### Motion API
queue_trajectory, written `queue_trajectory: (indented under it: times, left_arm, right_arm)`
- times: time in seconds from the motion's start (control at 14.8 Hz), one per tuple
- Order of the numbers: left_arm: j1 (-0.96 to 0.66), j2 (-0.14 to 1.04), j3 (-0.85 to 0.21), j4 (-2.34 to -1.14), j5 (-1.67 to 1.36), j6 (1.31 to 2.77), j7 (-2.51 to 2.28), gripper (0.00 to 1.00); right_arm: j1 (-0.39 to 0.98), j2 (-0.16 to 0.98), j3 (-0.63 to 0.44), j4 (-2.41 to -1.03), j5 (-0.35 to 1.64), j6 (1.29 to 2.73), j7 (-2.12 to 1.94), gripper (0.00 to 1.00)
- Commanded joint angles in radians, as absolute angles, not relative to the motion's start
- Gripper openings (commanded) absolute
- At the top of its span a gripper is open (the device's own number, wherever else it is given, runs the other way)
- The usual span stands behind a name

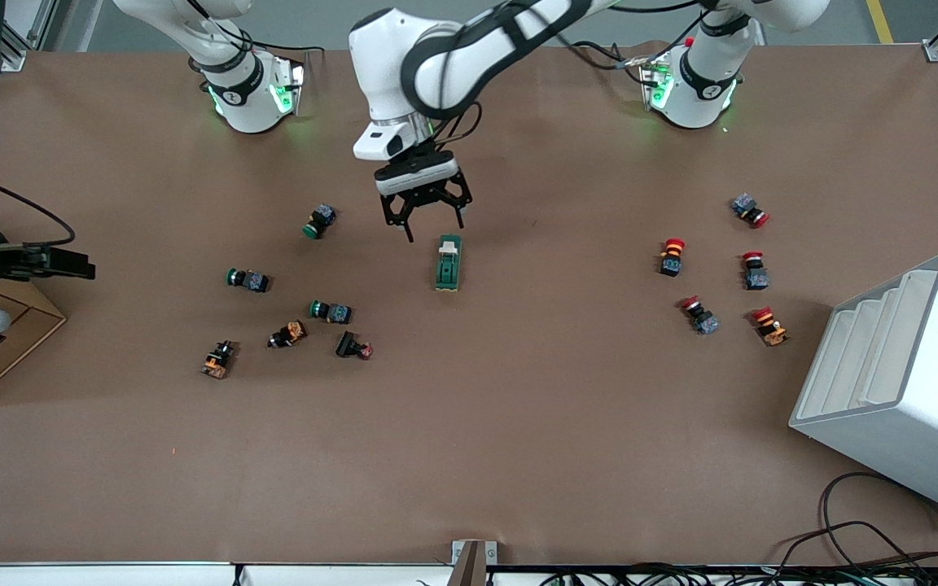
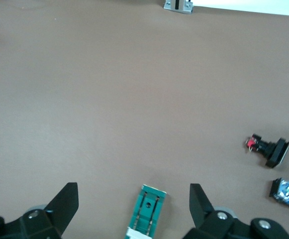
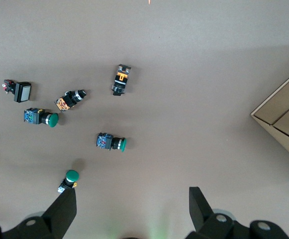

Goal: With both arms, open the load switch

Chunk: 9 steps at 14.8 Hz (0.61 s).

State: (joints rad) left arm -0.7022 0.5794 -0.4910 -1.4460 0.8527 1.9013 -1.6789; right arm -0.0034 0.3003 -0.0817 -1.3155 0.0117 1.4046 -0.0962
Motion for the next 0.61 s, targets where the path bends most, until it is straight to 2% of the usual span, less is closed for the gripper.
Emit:
queue_trajectory:
  times: [0.0,0.34,0.4,0.54]
  left_arm:
    - [-0.611,0.456,-0.489,-1.441,0.660,1.899,-1.489,0.99]
    - [-0.421,0.309,-0.492,-1.427,0.416,1.833,-1.202,1.00]
    - [-0.382,0.283,-0.492,-1.424,0.358,1.795,-1.149,1.00]
    - [-0.301,0.230,-0.492,-1.424,0.292,1.697,-1.016,1.00]
  right_arm:
    - [-0.015,0.302,-0.072,-1.287,-0.011,1.382,-0.103,1.00]
    - [-0.009,0.298,-0.068,-1.285,0.014,1.315,-0.103,1.00]
    - [-0.005,0.292,-0.066,-1.285,0.018,1.272,-0.100,1.00]
    - [0.012,0.236,-0.061,-1.292,0.008,1.301,-0.097,1.00]
